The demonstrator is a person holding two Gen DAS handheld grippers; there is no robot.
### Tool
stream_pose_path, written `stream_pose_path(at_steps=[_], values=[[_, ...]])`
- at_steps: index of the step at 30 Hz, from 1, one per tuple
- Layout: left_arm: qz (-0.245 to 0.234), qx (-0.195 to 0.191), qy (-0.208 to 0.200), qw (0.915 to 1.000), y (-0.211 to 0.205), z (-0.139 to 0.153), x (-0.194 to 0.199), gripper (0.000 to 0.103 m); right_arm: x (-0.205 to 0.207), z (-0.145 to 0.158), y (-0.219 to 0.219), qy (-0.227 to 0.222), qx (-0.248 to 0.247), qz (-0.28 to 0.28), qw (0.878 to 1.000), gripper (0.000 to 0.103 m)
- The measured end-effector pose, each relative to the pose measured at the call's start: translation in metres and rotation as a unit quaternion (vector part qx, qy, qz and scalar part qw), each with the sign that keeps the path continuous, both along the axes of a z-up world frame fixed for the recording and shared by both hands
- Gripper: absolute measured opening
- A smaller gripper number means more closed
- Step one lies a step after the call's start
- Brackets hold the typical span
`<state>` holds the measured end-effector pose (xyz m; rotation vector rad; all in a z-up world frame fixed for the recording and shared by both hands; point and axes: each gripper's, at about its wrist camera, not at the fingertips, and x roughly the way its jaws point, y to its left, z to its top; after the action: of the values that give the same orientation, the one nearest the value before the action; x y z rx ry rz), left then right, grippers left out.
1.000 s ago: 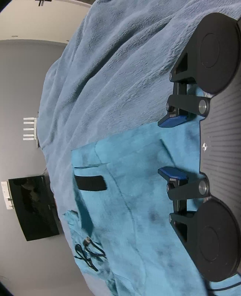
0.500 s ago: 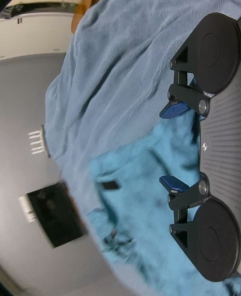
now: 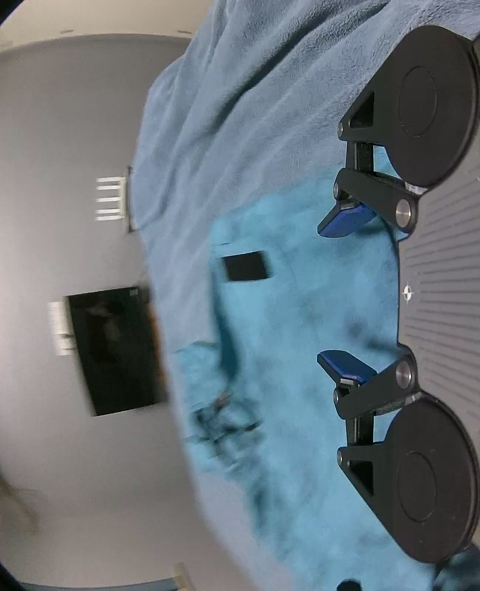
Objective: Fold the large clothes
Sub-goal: 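Smooth the folded jacket with the left gripper while the right gripper grasps the hood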
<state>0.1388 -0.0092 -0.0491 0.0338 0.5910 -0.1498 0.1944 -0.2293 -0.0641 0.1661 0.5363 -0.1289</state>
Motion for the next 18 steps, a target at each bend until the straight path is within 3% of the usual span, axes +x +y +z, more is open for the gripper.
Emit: stream_pose_path(at_steps=[3, 7, 9, 14, 18], values=[[-0.012, 0.031, 0.003, 0.9995, -0.003, -0.017, 0.007, 0.099, 0.01, -0.009, -0.004, 0.001, 0.003, -0.018, 1.0, 0.065], [-0.007, 0.028, 0.029, 0.9992, 0.0, -0.042, 0.02, 0.099, 0.007, 0.017, -0.005, -0.078, 0.003, -0.04, 0.996, 0.073], [-0.007, 0.032, 0.029, 0.9991, 0.0, -0.048, 0.018, 0.1, 0.013, 0.029, -0.003, -0.095, 0.007, -0.036, 0.995, 0.073], [-0.005, 0.041, 0.021, 0.9989, -0.002, -0.057, 0.019, 0.102, 0.061, 0.05, -0.002, -0.077, 0.077, 0.022, 0.994, 0.073], [0.031, 0.015, -0.008, 0.9994, 0.007, -0.05, 0.014, 0.102, 0.118, 0.062, 0.004, -0.065, 0.099, 0.059, 0.991, 0.067]])
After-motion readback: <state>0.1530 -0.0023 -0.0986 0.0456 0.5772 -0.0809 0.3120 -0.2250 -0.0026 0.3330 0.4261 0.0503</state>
